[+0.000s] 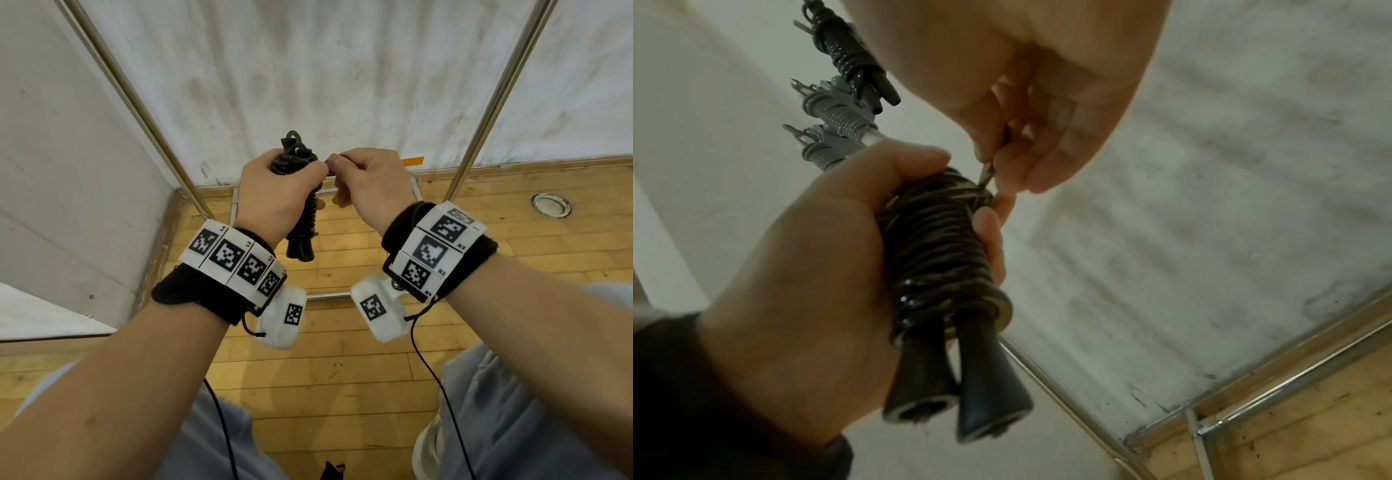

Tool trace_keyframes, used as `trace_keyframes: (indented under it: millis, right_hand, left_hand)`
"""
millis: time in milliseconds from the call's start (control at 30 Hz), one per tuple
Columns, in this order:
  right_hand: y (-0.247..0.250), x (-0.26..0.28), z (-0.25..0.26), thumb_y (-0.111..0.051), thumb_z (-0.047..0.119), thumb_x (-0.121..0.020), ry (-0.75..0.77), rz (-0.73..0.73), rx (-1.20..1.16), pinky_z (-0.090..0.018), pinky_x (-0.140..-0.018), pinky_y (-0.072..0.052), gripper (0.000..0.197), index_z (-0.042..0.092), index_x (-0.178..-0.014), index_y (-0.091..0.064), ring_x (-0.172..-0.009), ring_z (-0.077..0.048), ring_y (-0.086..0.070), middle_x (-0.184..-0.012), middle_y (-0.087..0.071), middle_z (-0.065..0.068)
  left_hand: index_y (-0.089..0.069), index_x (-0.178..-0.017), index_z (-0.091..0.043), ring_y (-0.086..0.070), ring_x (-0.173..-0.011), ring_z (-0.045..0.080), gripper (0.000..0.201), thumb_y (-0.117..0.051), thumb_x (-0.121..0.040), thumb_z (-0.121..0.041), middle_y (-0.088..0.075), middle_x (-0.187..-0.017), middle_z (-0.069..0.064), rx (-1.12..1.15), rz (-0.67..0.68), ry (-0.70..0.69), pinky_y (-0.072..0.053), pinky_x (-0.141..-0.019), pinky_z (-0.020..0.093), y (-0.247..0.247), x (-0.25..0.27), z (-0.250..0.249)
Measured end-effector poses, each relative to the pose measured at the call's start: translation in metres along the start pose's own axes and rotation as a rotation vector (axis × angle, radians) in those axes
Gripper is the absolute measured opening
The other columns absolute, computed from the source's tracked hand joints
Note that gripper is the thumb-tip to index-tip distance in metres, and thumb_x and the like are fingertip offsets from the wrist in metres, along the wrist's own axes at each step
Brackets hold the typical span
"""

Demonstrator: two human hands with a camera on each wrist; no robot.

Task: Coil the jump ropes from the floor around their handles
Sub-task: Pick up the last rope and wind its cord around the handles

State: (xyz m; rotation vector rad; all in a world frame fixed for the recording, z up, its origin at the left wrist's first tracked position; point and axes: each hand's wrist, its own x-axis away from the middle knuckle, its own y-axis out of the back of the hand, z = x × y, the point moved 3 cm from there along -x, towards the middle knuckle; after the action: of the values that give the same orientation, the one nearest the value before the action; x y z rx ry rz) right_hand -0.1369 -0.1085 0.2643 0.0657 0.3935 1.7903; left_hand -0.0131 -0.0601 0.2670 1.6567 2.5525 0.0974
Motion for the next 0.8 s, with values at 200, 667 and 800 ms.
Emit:
trace_keyframes:
  millis: [200, 667, 800]
  right_hand:
    - [0.000, -0.009, -0.004, -0.053, 0.020, -0.094, -0.024, -0.019, -0.006, -0.041, -0.063, -0.054, 0.026, 0.009, -0.076, -0.069, -0.044, -0.010, -0.056, -0.050, -0.054, 0.000]
    - [-0.008, -0.005, -0.007, -0.047, 0.013, -0.096, -0.007, 0.090, -0.130, -0.026, -0.050, -0.052, 0.019, 0.014, -0.090, -0.064, -0.046, -0.014, -0.057, -0.056, -0.060, 0.000]
    - [-0.013, -0.001, -0.001, -0.044, 0.010, -0.096, 0.031, 0.100, -0.028, -0.022, -0.047, -0.043, 0.023, 0.013, -0.084, -0.064, -0.042, -0.009, -0.049, -0.053, -0.056, 0.002]
  left_hand:
    - [-0.070, -0.081, -0.007, -0.070, -0.060, 0.023, 0.014, -0.073, -0.072, -0.017, -0.068, -0.066, 0.004, -0.021, 0.032, -0.001, -0.058, -0.062, 0.042, 0.005, -0.003, 0.002]
    - [-0.057, -0.093, -0.015, -0.064, -0.064, 0.018, 0.024, -0.075, -0.079, -0.024, -0.063, -0.079, 0.000, 0.073, 0.087, -0.018, -0.053, -0.062, 0.030, 0.007, -0.001, 0.011]
    - [-0.058, -0.084, -0.015, -0.062, -0.055, 0.016, 0.021, -0.076, -0.075, -0.019, -0.062, -0.069, -0.003, 0.009, 0.004, -0.060, -0.051, -0.054, 0.028, 0.006, -0.001, 0.009]
